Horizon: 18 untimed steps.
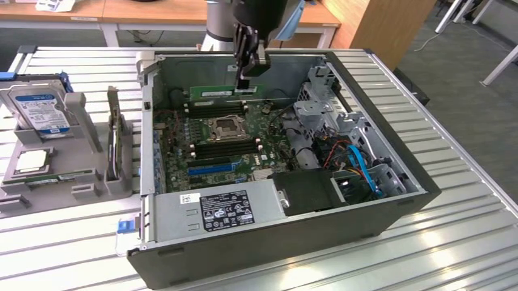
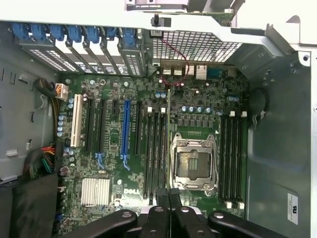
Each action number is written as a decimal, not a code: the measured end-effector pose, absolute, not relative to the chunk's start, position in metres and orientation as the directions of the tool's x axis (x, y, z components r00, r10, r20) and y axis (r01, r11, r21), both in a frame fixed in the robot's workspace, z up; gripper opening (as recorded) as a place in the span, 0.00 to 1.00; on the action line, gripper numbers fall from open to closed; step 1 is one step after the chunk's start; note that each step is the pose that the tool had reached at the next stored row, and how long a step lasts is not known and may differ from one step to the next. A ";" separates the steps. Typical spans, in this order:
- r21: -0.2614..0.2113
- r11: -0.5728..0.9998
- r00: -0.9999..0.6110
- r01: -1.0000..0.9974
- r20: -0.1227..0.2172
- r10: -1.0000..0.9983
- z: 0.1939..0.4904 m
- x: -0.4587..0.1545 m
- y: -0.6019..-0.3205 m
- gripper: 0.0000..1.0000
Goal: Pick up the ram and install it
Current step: 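Pick up the ram and move it above insertion slot, then insert the ram into the slot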
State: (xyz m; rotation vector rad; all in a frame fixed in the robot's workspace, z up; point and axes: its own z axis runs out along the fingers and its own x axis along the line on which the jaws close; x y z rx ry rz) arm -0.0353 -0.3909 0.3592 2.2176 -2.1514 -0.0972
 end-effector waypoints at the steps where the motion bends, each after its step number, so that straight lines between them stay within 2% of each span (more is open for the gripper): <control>1: 0.080 -0.031 0.030 -0.996 -0.010 -1.000 0.358 -0.035 -0.391 0.11; 18: 0.080 -0.030 0.029 -0.996 -0.013 -0.999 0.349 -0.035 -0.391 0.11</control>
